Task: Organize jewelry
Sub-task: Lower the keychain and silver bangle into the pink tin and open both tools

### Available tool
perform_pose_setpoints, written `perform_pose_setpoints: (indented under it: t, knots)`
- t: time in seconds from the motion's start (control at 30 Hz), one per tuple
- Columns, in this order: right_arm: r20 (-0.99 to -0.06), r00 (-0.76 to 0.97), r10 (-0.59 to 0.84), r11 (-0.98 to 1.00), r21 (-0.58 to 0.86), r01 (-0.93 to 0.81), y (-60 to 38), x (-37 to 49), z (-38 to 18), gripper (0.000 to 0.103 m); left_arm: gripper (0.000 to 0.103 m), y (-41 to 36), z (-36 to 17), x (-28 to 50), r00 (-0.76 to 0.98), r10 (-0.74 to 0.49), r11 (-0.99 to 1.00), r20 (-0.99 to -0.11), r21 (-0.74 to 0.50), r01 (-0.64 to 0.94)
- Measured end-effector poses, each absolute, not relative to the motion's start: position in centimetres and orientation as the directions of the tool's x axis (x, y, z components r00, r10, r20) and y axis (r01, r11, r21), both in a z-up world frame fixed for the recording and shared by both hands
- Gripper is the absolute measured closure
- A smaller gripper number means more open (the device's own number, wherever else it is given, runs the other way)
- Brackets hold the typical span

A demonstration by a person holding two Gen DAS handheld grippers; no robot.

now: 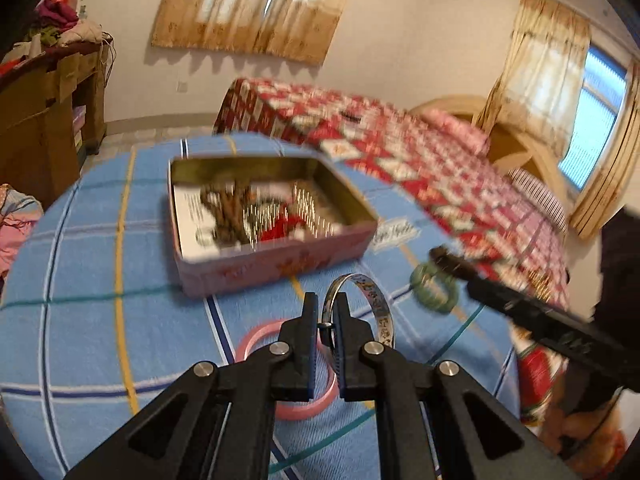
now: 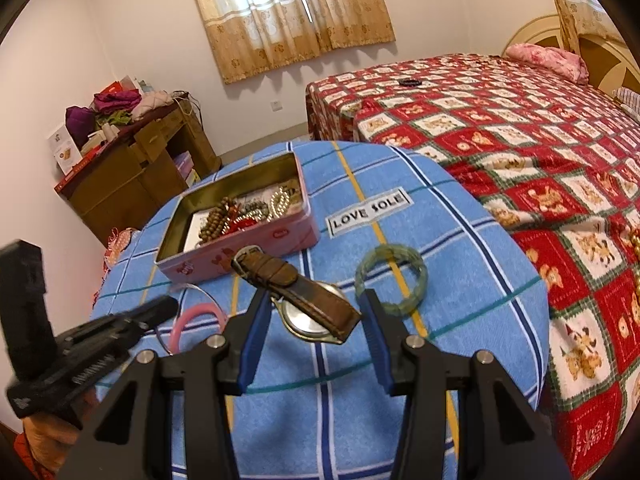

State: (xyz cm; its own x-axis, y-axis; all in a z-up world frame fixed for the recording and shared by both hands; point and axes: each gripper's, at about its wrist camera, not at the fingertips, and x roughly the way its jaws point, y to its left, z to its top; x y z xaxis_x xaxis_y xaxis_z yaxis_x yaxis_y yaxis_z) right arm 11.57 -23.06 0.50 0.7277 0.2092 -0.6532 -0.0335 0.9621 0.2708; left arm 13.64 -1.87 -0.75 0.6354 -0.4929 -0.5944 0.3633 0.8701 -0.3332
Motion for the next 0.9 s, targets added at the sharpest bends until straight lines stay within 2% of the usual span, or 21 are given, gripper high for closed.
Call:
perform_pose_setpoints:
  t: [0.1, 0.27, 0.43, 0.6, 0.73, 0.8, 0.9]
  knots:
    - [-0.626, 0.746, 0.225, 0.959, 0.279, -0.055, -22.5, 12.8, 1.4, 0.054, 0.097, -0.2, 0.7, 14.8, 0.679, -0.493, 0.868, -0.544, -0.362, 0.339]
    - [-0.573, 0.779, 0.255, 0.948, 0.305, -0.086, -20.7, 16.6, 2.2, 0.054, 0.097, 1.4, 0.9, 19.1, 0.736, -0.431, 0.89, -0.522, -0.378, 0.253]
    - [-0.573, 0.774, 0.269, 0.944, 0.315, -0.095, -18.5, 21.4, 0.8, 0.054, 0.097, 1.2, -0.6, 22.9, 0.741, -0.379, 0.916, -0.554, -0.341, 0.213]
    - [-0.625, 0.739, 0.252, 0.95, 0.307, -0.064, -17.2, 24.7, -2.3, 0.054, 0.097, 0.7, -3.0, 25.4, 0.717, -0.339, 0.936, -0.61, -0.296, 0.191]
    - [-0.633, 0.743, 0.215, 0.967, 0.245, -0.071, -16.6, 24.9, -3.1, 0.053, 0.096, 0.6, -4.5, 26.2, 0.707, -0.301, 0.951, -0.64, -0.257, 0.172]
    - [-0.622, 0.759, 0.191, 0.975, 0.208, -0.075, -16.4, 24.4, -3.0, 0.052, 0.096, 0.6, -4.7, 26.3, 0.719, -0.286, 0.955, -0.634, -0.247, 0.162]
    - [-0.61, 0.77, 0.189, 0.977, 0.197, -0.083, -16.2, 24.2, -3.2, 0.041, 0.095, 0.3, -4.3, 26.4, 0.718, -0.262, 0.964, -0.645, -0.212, 0.162]
